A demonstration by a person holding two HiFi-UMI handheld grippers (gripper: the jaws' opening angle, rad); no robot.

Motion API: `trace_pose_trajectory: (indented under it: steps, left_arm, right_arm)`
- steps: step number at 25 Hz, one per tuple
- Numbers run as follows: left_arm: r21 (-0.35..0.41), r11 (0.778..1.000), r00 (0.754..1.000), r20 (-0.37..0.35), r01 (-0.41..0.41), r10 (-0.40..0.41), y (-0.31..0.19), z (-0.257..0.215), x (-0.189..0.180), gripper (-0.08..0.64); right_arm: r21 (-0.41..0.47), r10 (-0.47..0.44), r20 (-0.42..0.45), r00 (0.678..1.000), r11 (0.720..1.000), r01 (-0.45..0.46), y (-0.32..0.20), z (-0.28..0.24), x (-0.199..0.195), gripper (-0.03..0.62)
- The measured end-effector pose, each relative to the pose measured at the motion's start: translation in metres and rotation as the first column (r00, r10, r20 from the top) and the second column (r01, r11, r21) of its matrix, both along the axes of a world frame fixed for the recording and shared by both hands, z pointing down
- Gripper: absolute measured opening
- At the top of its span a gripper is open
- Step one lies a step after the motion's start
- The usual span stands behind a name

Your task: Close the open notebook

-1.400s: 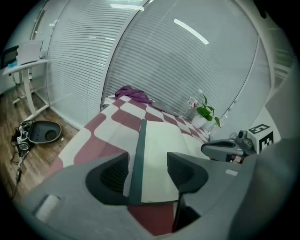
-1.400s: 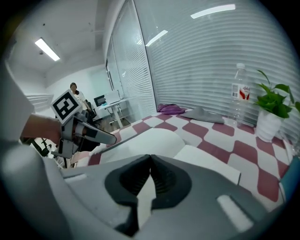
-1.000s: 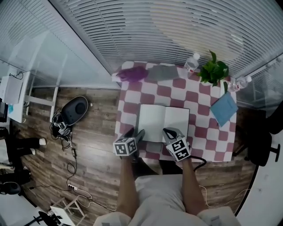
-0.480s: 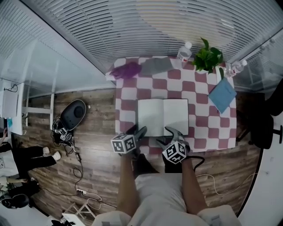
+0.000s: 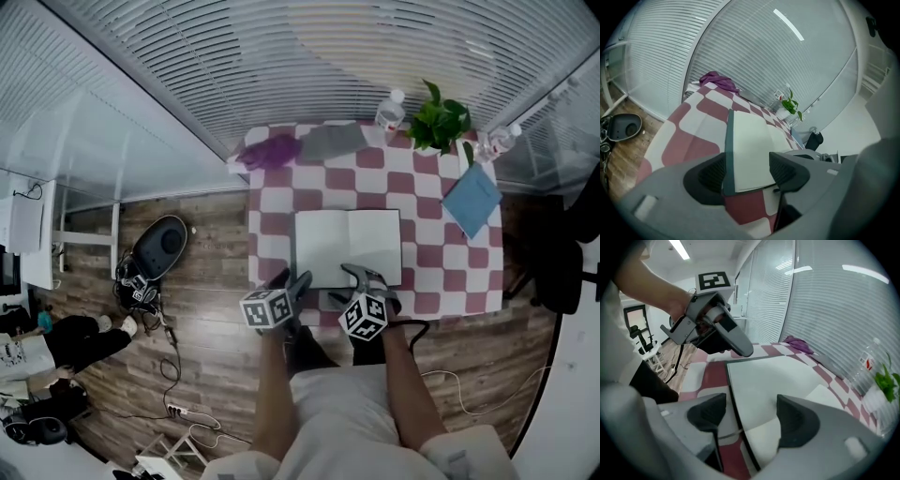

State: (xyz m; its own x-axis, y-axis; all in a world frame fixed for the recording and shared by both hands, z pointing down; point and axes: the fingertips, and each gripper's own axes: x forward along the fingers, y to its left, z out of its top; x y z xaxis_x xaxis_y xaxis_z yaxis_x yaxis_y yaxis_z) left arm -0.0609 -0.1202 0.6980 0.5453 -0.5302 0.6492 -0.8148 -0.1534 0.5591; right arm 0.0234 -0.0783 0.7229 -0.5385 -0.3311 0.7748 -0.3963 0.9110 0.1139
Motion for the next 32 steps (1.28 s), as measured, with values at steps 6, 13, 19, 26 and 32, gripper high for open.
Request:
trace_pose_trajectory:
  steps: [6,13,19,26,32]
  left_arm:
    - [-0.011,0.999,0.999,-0.024,0.033,-0.033,0.0,0.0,-0.015,0.275]
    - [-0.016,0.999,0.999,-0.043,0.032,-0.033,0.001,0.002,-0.014,0.275]
    - [-0.043,0.998,0.999,-0.033,0.042,-0.043,0.005,0.009,-0.009,0.279]
    - [-0.043,0.998,0.997,-0.052,0.055,-0.057,0.003,0.009,-0.006,0.29]
    - [-0.06,0.997,0.998,-0.031,0.053,-0.054,0.001,0.009,-0.006,0.293]
  right_arm:
    - [-0.016,0.025,0.102,0.994,1.0,-0.024,-0.008,-0.002,0.005,0.282]
    - [0.018,0.018,0.132,0.991,1.0,-0.02,-0.007,-0.004,0.006,0.268]
    - [0.04,0.011,0.147,0.989,0.999,-0.017,-0.006,-0.008,0.007,0.259]
    - [0.053,0.044,0.22,0.974,0.997,-0.057,-0.012,-0.018,0.011,0.238]
    - [0.063,0.038,0.272,0.962,0.996,-0.057,-0.012,-0.024,0.012,0.232]
